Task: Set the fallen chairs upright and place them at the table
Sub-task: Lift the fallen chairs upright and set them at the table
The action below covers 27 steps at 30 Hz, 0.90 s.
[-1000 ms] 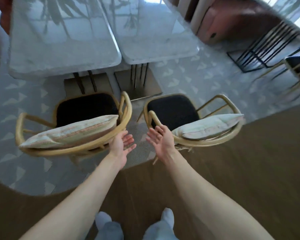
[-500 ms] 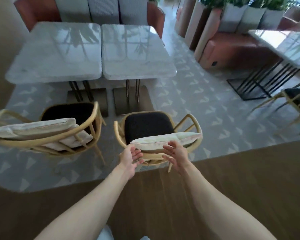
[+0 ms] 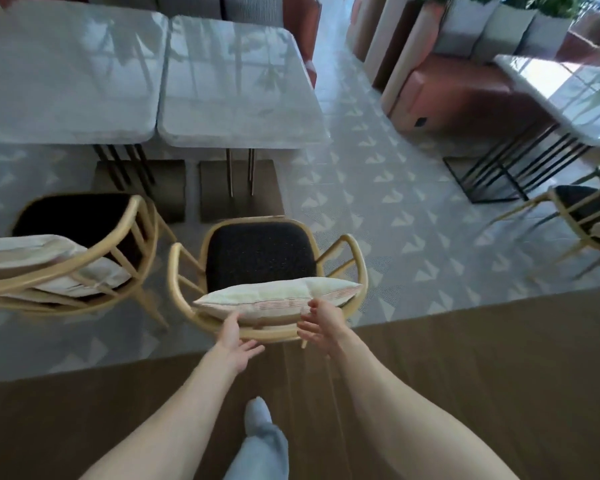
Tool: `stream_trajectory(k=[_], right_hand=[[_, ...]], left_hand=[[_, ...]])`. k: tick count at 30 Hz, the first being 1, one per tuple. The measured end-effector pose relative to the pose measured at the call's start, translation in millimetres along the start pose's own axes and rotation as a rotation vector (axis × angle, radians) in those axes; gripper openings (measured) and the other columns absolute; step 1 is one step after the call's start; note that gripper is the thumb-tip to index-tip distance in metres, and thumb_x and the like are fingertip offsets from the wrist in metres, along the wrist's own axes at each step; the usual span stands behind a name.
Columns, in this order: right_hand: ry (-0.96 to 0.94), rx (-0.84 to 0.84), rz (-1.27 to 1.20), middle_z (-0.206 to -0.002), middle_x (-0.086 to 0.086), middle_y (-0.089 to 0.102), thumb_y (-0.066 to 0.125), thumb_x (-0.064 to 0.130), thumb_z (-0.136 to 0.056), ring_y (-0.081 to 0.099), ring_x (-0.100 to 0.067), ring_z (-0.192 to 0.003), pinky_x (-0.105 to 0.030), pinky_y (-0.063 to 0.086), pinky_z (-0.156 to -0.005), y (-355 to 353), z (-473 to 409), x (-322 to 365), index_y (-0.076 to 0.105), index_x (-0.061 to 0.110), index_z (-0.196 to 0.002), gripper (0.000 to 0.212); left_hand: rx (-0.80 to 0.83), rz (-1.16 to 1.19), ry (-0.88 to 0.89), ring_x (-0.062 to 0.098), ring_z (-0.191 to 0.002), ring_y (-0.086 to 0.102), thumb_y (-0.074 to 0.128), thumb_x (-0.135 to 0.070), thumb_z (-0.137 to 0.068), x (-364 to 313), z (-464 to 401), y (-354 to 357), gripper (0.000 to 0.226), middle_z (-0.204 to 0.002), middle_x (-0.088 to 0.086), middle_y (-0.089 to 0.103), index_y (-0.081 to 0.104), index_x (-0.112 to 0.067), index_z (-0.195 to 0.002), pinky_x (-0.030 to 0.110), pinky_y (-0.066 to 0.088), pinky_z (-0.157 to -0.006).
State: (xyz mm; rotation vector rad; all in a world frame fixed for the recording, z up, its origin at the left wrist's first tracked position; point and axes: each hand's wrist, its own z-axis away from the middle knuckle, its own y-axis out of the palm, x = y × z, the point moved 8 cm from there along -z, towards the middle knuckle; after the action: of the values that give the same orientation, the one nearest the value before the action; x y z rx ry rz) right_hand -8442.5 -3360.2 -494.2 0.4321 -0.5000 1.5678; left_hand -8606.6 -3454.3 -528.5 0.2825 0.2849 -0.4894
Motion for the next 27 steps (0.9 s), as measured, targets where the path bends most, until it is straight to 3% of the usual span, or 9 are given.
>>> stream_trajectory(k=[5,10,14,16,18,21,23,25,27], right_hand=[[0.113,-0.039,0.024,-0.14,-0.024,0.051,0.049,0.01,-0.1,0.06,-0.036,-0.116,-0.042,0.056,-0.09,-22,-34,10,0.044,0.004,-0.14,0.041],[0.197,-0.084,0.048,-0.128,-0.018,0.052,0.051,0.01,-0.096,0.059,-0.031,-0.101,-0.042,0.057,-0.088,-35,-63,6,0.048,0.007,-0.139,0.043],[0.268,-0.117,0.098,-0.133,-0.019,0.054,0.057,0.017,-0.095,0.061,-0.029,-0.095,-0.039,0.054,-0.064,-45,-88,2,0.049,0.002,-0.138,0.046],[0.302,-0.136,0.083,-0.136,-0.02,0.054,0.061,0.017,-0.093,0.061,-0.029,-0.097,-0.038,0.051,-0.06,-54,-97,-4,0.047,0.0,-0.138,0.05],[0.362,-0.129,0.039,-0.125,-0.021,0.06,0.066,0.014,-0.091,0.059,-0.029,-0.09,-0.037,0.048,-0.057,-59,-101,-17,0.05,-0.001,-0.135,0.049],[0.398,-0.014,-0.094,-0.095,-0.022,0.064,0.066,0.003,-0.091,0.062,-0.033,-0.078,-0.045,0.054,-0.063,-54,-104,-33,0.058,-0.007,-0.125,0.037],[0.394,0.041,-0.232,-0.105,-0.028,0.067,0.067,-0.001,-0.091,0.065,-0.042,-0.092,-0.055,0.057,-0.079,-49,-105,-38,0.056,-0.008,-0.127,0.038],[0.38,0.044,-0.295,-0.118,-0.03,0.065,0.064,-0.006,-0.092,0.065,-0.043,-0.105,-0.057,0.054,-0.093,-45,-107,-39,0.053,-0.007,-0.132,0.041],[0.358,0.022,-0.294,-0.108,-0.028,0.067,0.06,-0.01,-0.093,0.065,-0.038,-0.092,-0.053,0.054,-0.088,-42,-110,-36,0.053,-0.008,-0.133,0.041]], left_hand=[[-0.16,0.037,-0.069,0.037,-0.137,0.04,0.061,-0.03,-0.097,14,-27,8,0.062,-0.152,0.019,0.035,0.035,-0.012,-0.151,0.057,0.043,-0.109],[-0.209,0.085,-0.069,0.039,-0.139,0.04,0.062,-0.021,-0.096,32,-41,19,0.06,-0.15,0.021,0.039,0.037,-0.011,-0.149,0.058,0.04,-0.11],[-0.234,0.093,-0.092,0.039,-0.138,0.042,0.06,-0.018,-0.096,40,-55,30,0.052,-0.148,0.022,0.045,0.043,-0.007,-0.145,0.052,0.035,-0.113],[-0.283,0.105,-0.119,0.038,-0.139,0.041,0.059,-0.017,-0.098,44,-57,30,0.048,-0.149,0.021,0.044,0.047,-0.007,-0.143,0.049,0.033,-0.114],[-0.302,0.127,-0.099,0.038,-0.139,0.042,0.057,-0.013,-0.099,47,-58,30,0.048,-0.15,0.022,0.044,0.048,-0.005,-0.145,0.048,0.036,-0.112],[-0.346,0.207,-0.036,0.037,-0.14,0.042,0.066,-0.005,-0.093,53,-57,28,0.063,-0.151,0.02,0.045,0.038,-0.003,-0.15,0.051,0.035,-0.115],[-0.381,0.291,-0.001,0.036,-0.14,0.041,0.071,0.0,-0.087,57,-54,29,0.076,-0.151,0.02,0.044,0.032,-0.005,-0.152,0.052,0.031,-0.118],[-0.416,0.315,0.03,0.036,-0.138,0.044,0.073,0.003,-0.085,59,-52,28,0.081,-0.149,0.023,0.045,0.029,-0.006,-0.152,0.051,0.033,-0.118],[-0.453,0.309,0.042,0.036,-0.133,0.049,0.072,0.006,-0.085,56,-51,26,0.082,-0.148,0.023,0.046,0.027,-0.007,-0.153,0.05,0.039,-0.113]])
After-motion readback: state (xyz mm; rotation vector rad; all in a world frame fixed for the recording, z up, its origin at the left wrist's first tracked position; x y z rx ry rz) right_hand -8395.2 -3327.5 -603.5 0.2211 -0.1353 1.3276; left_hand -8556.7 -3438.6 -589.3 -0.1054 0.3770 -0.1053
